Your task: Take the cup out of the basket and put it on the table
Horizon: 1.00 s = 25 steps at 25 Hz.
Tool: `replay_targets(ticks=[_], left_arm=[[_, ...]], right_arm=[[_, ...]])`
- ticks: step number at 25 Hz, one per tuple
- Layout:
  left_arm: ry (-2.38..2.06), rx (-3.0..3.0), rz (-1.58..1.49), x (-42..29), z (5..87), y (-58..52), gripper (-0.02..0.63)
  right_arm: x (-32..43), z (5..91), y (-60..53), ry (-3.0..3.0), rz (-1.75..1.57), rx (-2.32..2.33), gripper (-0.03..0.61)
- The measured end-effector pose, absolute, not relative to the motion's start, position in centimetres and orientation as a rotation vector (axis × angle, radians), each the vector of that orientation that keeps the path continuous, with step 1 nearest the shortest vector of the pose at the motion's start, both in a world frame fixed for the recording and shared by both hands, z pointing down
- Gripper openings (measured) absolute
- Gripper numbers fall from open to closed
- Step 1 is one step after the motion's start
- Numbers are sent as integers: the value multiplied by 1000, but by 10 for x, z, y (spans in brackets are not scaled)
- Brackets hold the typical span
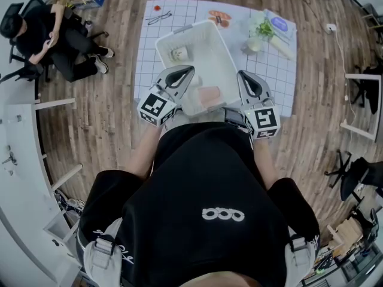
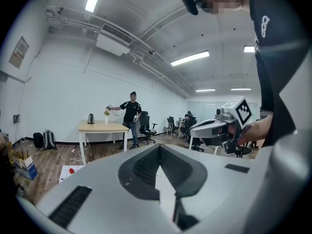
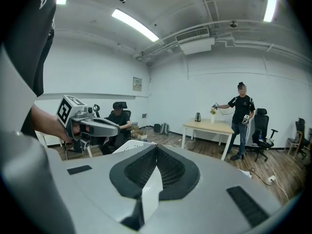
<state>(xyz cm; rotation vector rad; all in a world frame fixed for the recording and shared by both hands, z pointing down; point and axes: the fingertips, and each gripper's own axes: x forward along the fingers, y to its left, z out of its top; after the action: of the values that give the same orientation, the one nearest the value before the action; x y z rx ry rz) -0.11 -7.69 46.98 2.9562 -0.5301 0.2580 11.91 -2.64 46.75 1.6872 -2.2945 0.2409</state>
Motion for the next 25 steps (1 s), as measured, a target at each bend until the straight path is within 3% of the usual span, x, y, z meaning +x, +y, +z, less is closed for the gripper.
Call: replay_targets(ticks=[11,20,25], left_arm=[[-702,2900,191,-34,469,-94,8],[-877,2808,152,-98,478,-103,8],[-955,2768,126,-130,479,-105,8]], right_arm=[[77,520,-71,-2330,423,1449,25],[8,625,-162,-2259,613,1132,39],[-10,703,-188,-2164,835,1064,134]])
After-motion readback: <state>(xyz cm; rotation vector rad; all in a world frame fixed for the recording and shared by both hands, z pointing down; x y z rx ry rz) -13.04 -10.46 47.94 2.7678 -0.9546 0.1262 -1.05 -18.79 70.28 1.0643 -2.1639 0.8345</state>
